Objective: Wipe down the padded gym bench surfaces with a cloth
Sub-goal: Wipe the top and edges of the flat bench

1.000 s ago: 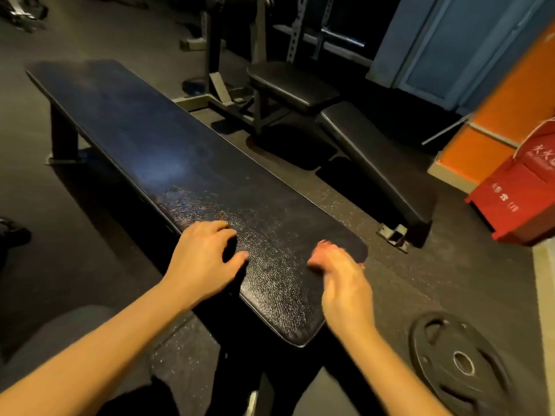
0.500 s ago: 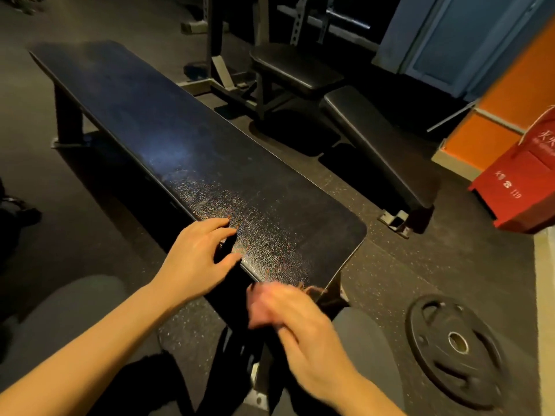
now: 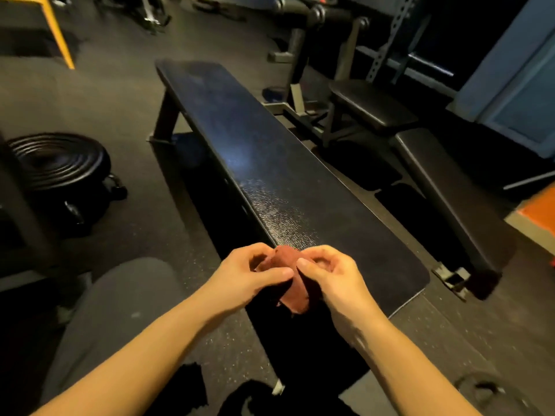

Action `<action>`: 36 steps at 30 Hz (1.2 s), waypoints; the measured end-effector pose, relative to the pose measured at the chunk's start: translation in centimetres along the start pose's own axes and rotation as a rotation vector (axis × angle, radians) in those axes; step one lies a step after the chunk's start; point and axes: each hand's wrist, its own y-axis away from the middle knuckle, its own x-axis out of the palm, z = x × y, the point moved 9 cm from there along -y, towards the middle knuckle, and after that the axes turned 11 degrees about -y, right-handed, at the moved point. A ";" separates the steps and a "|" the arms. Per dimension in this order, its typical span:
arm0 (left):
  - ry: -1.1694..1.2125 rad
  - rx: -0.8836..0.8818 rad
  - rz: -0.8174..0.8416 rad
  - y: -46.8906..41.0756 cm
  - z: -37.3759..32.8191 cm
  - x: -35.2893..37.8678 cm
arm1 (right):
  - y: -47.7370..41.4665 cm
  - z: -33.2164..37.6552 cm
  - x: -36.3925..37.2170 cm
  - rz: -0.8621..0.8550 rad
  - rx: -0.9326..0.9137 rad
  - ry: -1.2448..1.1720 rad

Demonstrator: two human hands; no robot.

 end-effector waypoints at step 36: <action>0.097 -0.193 -0.736 0.9 5.7 5.3 | -4.2 -2.5 -1.8 -0.004 -0.559 0.910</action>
